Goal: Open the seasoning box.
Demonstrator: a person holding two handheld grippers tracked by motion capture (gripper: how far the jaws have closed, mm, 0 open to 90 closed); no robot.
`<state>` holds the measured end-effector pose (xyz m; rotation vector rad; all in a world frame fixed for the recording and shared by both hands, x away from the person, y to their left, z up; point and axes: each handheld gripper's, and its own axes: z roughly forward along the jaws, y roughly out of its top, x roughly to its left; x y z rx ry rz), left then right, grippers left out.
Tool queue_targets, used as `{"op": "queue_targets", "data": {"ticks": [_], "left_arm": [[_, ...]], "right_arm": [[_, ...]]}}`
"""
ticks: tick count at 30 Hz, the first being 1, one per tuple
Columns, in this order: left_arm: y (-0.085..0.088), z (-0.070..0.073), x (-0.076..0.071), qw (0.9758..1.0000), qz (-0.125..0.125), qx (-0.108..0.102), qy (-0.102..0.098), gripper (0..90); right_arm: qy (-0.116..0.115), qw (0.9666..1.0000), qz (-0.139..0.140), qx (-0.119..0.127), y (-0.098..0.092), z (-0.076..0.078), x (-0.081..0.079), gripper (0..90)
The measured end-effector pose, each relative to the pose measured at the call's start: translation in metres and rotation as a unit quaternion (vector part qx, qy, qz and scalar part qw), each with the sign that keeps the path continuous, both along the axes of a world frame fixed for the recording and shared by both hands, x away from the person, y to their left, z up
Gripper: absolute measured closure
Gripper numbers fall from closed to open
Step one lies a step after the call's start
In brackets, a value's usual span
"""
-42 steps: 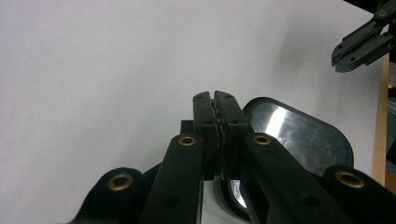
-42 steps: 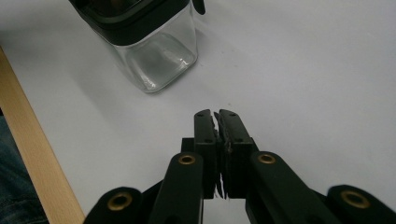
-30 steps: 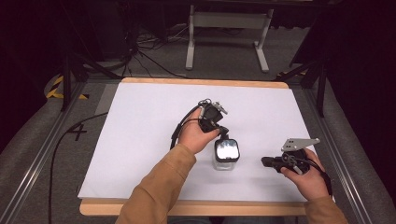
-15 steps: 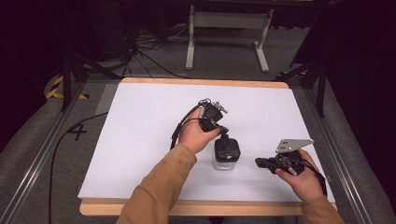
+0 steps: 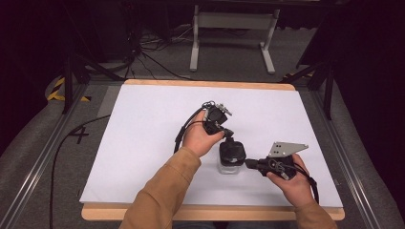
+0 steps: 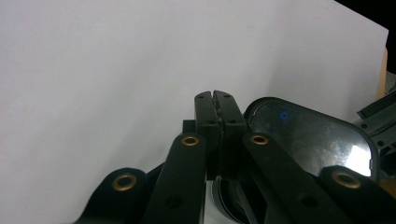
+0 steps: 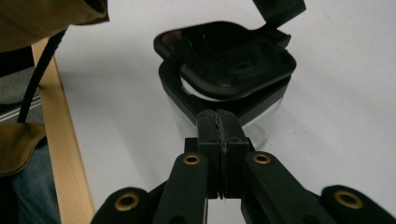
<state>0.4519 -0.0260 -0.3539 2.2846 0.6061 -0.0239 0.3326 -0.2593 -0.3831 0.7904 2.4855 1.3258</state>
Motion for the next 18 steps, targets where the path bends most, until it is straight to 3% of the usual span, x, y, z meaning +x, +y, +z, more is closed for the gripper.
{"op": "queue_targets", "data": {"ticks": [4, 9, 14, 18], "left_arm": [[0.005, 0.006, -0.006, 0.9997, 0.015, -0.01, -0.019, 88.1], [0.015, 0.02, -0.022, 0.9994, 0.006, -0.006, -0.032, 88.1], [0.03, 0.036, -0.056, 0.9988, -0.024, -0.014, -0.04, 89.0], [0.033, 0.037, -0.073, 0.9983, -0.036, -0.019, -0.042, 89.0]], "right_arm": [[-0.004, 1.0, -0.003, 0.005, 0.0, 0.0, 0.001, 90.0], [-0.007, 1.0, -0.002, 0.005, 0.001, 0.002, 0.001, 90.0], [-0.014, 0.9998, -0.008, 0.013, -0.001, 0.006, 0.001, 90.0], [-0.019, 0.9997, -0.01, 0.015, 0.0, 0.007, 0.001, 90.0]]}}
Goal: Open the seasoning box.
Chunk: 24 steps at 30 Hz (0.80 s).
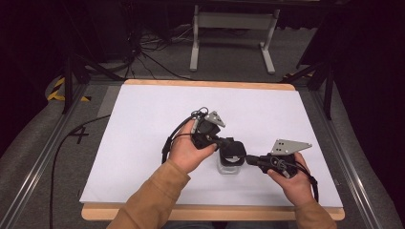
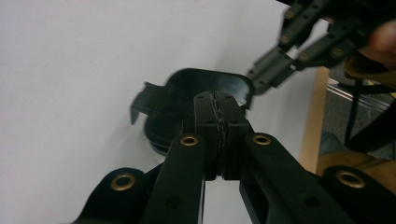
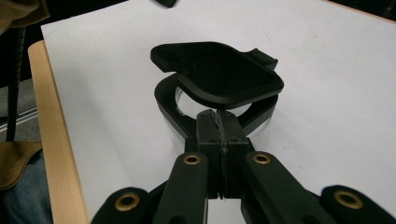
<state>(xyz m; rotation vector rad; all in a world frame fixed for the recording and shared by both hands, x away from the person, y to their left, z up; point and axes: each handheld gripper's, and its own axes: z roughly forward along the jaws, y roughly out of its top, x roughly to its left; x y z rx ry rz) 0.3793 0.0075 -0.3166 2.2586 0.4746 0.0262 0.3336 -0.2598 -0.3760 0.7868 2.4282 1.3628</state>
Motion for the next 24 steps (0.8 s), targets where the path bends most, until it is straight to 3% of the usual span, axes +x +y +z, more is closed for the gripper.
{"op": "queue_targets", "data": {"ticks": [5, 9, 15, 20, 24], "left_arm": [[0.002, -0.008, -0.022, 0.9997, -0.016, -0.011, 0.012, 89.1], [-0.002, -0.016, -0.029, 0.9995, -0.023, -0.007, 0.019, 89.1], [-0.006, -0.027, -0.027, 0.9995, -0.016, -0.006, 0.025, 89.0], [-0.009, -0.03, -0.026, 0.9999, 0.0, -0.009, 0.008, 88.8], [-0.009, -0.032, -0.025, 0.9996, 0.014, -0.023, -0.001, 88.8]], "right_arm": [[-0.007, 1.0, -0.002, 0.003, 0.001, 0.001, 0.001, 90.0], [-0.011, 0.9999, -0.005, 0.008, 0.001, 0.001, 0.001, 90.0], [-0.014, 0.9998, -0.008, 0.014, 0.001, 0.003, 0.001, 90.0], [-0.014, 0.9997, -0.007, 0.017, 0.001, 0.003, 0.001, 90.0], [-0.015, 0.9997, -0.007, 0.018, 0.002, 0.002, 0.001, 90.0]]}}
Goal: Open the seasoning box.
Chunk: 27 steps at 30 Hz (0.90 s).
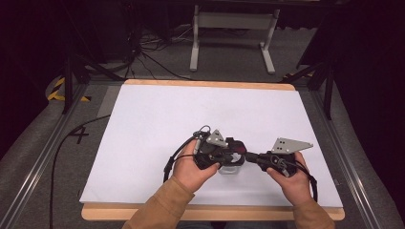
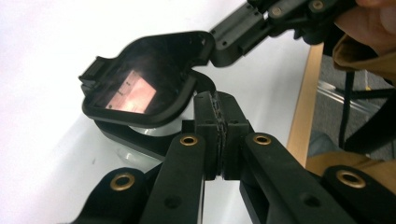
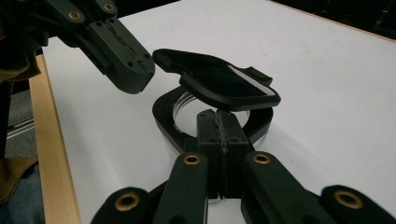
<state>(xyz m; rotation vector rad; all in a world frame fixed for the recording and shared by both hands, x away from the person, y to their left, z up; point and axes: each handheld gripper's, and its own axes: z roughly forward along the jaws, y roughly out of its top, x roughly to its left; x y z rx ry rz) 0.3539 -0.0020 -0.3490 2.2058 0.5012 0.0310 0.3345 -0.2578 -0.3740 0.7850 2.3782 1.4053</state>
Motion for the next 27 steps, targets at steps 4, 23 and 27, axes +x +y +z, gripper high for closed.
{"op": "queue_targets", "data": {"ticks": [4, 23, 27], "left_arm": [[-0.001, -0.001, 0.001, 1.0, 0.006, -0.001, 0.0, 89.1], [-0.004, 0.005, -0.001, 0.9984, 0.028, -0.004, -0.049, 89.4], [-0.004, 0.008, 0.0, 0.9974, 0.038, 0.003, -0.061, 89.0]], "right_arm": [[0.001, 1.0, 0.002, -0.001, 0.001, -0.001, 0.0, 90.0], [0.01, 0.9999, 0.01, -0.005, 0.01, -0.01, 0.001, 90.0], [0.013, 0.9999, 0.009, -0.004, 0.01, -0.011, 0.001, 90.0]]}}
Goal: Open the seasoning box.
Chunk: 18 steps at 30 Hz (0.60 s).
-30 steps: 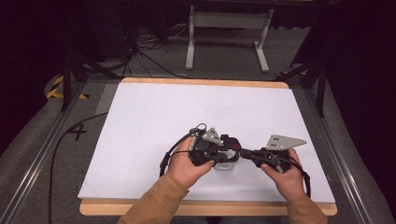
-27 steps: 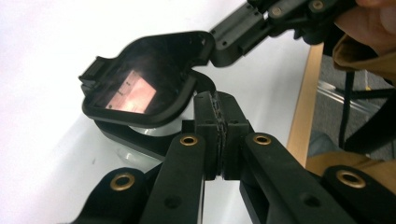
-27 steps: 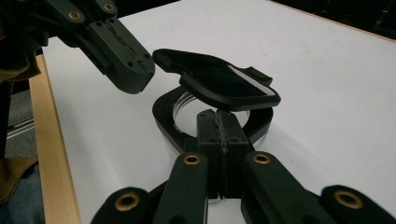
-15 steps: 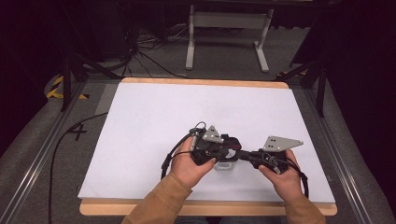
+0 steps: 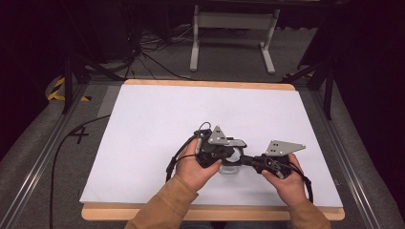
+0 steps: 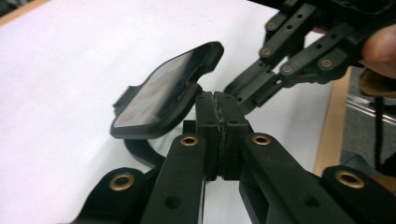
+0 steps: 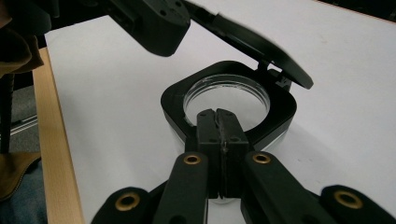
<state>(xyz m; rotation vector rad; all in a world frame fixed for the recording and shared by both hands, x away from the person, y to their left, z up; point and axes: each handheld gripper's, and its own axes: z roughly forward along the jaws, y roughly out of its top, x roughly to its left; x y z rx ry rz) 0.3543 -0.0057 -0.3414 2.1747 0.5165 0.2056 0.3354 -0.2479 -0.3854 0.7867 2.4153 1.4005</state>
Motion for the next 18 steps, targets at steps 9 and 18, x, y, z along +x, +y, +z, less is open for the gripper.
{"op": "queue_targets", "data": {"ticks": [9, 18], "left_arm": [[0.005, 0.0, 0.018, 0.9996, 0.021, -0.016, 0.007, 88.4], [0.006, 0.005, 0.036, 0.9987, 0.033, -0.036, 0.013, 88.3]], "right_arm": [[0.0, 1.0, 0.0, 0.005, -0.001, -0.001, 0.0, 90.0], [0.002, 0.9999, 0.0, 0.011, -0.002, -0.002, 0.0, 90.0]]}}
